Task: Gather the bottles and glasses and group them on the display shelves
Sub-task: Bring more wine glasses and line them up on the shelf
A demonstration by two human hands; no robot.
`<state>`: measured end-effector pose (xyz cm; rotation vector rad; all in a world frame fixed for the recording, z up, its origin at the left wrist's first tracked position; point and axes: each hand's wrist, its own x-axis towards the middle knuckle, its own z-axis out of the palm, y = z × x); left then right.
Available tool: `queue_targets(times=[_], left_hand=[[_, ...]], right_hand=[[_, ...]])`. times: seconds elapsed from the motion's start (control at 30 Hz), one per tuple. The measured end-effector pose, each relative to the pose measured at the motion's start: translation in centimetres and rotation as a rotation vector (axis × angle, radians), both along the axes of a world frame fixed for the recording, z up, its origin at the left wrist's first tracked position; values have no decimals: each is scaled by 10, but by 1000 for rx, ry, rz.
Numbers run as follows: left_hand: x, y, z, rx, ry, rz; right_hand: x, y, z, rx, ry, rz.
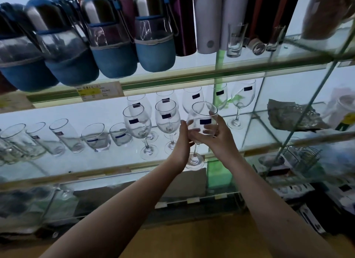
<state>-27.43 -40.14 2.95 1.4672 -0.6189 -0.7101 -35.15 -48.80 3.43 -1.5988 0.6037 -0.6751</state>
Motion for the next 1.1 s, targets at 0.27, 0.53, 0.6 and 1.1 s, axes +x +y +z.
queue_targets(times=[0.27,0.53,0.6,1.1], left_hand=[[13,-16,1,-19,-22,-46],[47,-17,-56,501,-810,-241],[53,-25,-56,570,-913,-305],[64,-39,-69,682,-1010,-372]], right_hand=[[17,-24,-3,9,-92,-102],[42,-54,-13,-61,-92,-139],[48,-58,-17,-77,-74,-128],[59,-62,-32,-103,-28,-119]])
